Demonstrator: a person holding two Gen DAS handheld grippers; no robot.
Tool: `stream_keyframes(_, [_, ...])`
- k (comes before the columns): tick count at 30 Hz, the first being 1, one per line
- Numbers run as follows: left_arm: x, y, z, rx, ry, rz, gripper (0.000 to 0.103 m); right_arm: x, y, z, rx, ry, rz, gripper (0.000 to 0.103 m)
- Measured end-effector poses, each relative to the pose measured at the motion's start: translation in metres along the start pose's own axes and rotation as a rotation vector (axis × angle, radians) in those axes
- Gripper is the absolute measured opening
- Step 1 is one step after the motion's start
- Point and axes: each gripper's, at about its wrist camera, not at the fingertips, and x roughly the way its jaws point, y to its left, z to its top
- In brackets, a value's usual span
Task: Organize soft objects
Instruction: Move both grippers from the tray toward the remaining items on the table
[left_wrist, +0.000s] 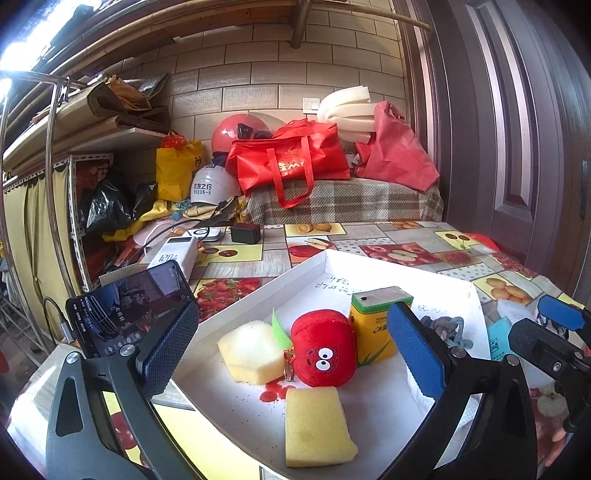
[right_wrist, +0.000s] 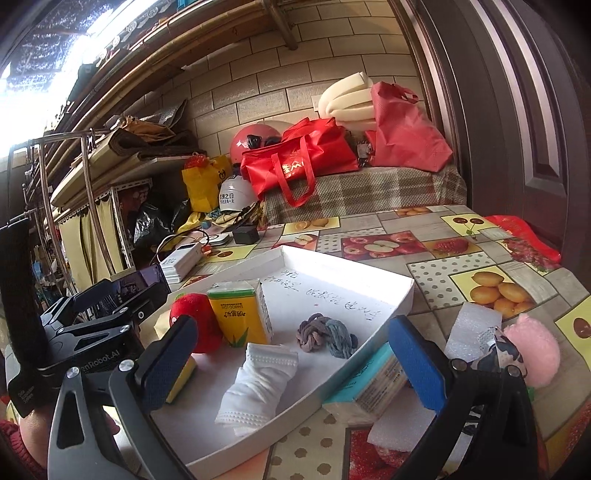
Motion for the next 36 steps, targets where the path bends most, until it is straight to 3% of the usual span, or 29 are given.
stream_keyframes(8, [-0.01,-0.021,-0.003,0.025,0.013,-0.057,0.103,-0.039,-0.029,-0.001,0.049,-0.077,-0.044,0.103])
stream_keyframes(19, [-0.022,-0.048,-0.009,0.07,0.028,-0.127,0.103,-0.067,-0.097,0.001,0.15,-0.118,-0.21,0.103])
stream_keyframes(25, [-0.026,-0.066,-0.01,0.107,0.041,-0.18,0.103,-0.112,-0.13,0.003,0.137,-0.265,-0.324,0.103])
stream_keyframes(27, [-0.026,-0.07,-0.011,0.116,0.049,-0.195,0.103,-0.112,-0.141,0.005,0.113,-0.224,-0.371,0.103])
stream_keyframes(31, [-0.024,-0.072,-0.011,0.107,0.077,-0.256,0.103,-0.1,-0.159,0.002,0.082,-0.058,-0.322,0.103])
stream_keyframes(36, [-0.025,-0.095,-0.014,0.173,0.128,-0.377,0.103,-0.099,-0.159,-0.001,0.084,-0.038,-0.252,0.103])
